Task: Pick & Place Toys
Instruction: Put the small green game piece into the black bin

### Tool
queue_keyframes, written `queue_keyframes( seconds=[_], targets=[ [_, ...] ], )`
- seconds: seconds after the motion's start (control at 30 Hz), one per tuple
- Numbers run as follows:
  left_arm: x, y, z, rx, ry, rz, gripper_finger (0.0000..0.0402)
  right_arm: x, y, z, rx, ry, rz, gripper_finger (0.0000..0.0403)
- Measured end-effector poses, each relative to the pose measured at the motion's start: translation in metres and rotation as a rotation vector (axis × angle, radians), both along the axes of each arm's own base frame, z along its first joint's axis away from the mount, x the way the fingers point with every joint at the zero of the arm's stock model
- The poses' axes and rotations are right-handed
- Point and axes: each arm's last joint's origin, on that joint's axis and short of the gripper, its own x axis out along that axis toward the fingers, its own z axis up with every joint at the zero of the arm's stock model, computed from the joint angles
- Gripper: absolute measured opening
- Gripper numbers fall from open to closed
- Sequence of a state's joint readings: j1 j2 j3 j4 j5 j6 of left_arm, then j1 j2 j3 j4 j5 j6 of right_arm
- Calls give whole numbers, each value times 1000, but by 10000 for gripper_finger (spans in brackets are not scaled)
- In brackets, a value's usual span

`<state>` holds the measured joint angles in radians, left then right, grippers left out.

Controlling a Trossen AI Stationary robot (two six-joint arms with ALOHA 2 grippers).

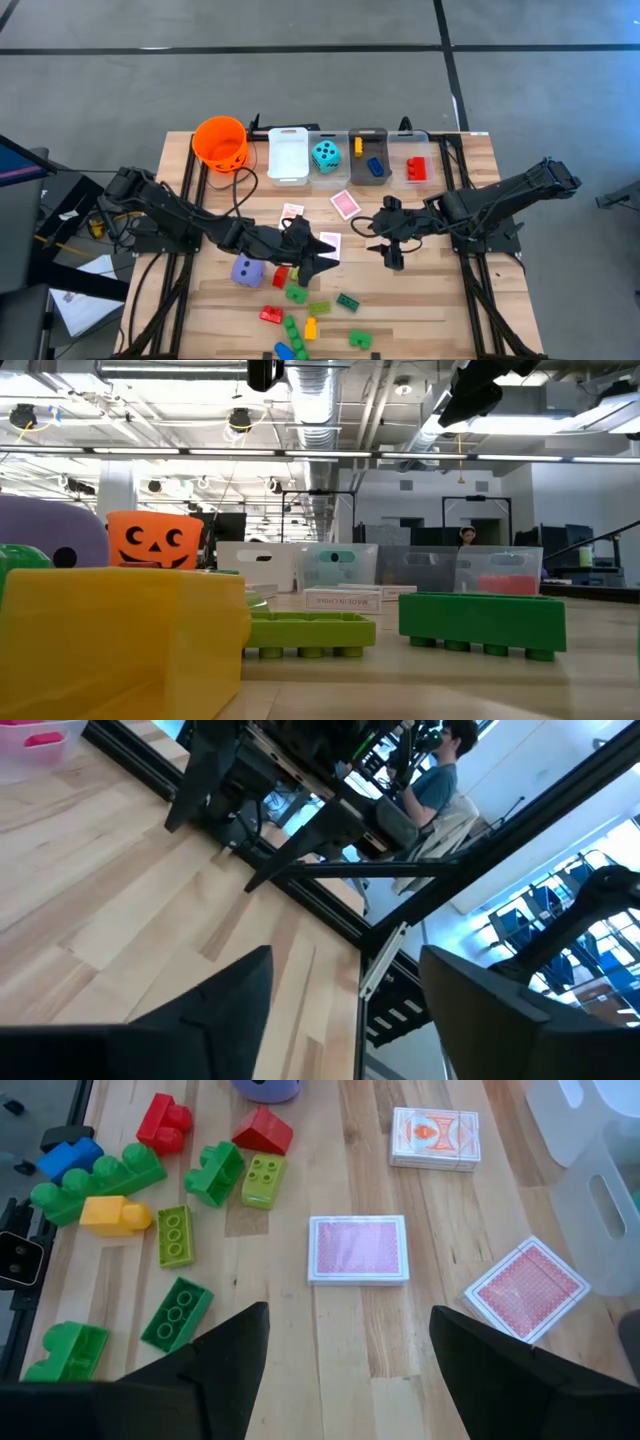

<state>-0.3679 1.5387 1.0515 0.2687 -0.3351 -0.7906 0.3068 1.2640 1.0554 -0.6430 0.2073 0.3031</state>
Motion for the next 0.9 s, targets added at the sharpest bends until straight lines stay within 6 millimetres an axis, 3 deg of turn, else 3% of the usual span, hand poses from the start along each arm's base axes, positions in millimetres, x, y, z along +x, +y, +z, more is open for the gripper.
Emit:
queue_keyframes(
  seconds=[0.9],
  targets=[
    [4, 9, 15, -55, -164, 164, 261, -1, 4, 0, 184, 1, -183, 270]
  ],
)
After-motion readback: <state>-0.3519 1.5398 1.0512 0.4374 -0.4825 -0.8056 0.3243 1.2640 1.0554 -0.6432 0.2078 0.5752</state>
